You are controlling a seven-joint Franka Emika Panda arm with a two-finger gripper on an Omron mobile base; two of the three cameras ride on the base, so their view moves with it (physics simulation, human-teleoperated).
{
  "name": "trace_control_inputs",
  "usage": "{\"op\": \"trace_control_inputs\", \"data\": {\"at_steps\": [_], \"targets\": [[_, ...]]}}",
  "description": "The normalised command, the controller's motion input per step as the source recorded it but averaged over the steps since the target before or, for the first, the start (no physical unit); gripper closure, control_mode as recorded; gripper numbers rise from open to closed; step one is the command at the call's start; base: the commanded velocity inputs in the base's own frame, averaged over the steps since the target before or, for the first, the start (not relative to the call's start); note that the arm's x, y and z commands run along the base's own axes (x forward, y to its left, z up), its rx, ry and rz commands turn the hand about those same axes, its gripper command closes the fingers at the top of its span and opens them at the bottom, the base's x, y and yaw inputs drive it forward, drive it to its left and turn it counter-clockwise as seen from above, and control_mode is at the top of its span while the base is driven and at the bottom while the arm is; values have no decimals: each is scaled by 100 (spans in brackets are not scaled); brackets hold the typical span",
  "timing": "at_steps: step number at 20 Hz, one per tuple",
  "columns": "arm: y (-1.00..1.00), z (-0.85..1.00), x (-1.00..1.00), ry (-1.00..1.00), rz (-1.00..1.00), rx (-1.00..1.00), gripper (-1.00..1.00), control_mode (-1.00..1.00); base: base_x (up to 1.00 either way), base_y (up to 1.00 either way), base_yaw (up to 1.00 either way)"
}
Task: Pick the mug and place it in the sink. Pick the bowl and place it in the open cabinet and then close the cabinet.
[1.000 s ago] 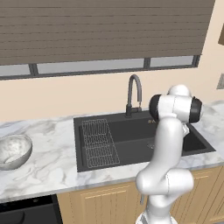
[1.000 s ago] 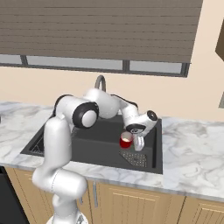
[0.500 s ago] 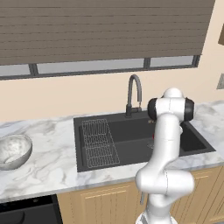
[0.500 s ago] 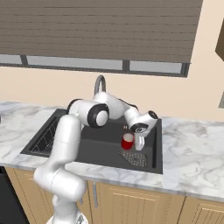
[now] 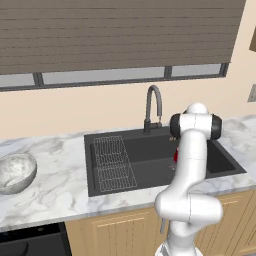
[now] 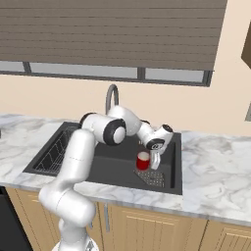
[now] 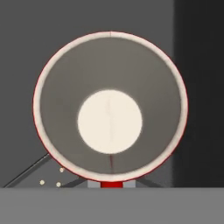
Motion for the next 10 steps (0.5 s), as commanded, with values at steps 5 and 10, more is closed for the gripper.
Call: {"op": "trace_control_inputs", "data": {"at_steps": [5,10], "targets": [[0,-67,-10,0,-6,0,100,-100,0,0,0],[7,-55,2,0,-3,0,100,-100,0,0,0]]}}
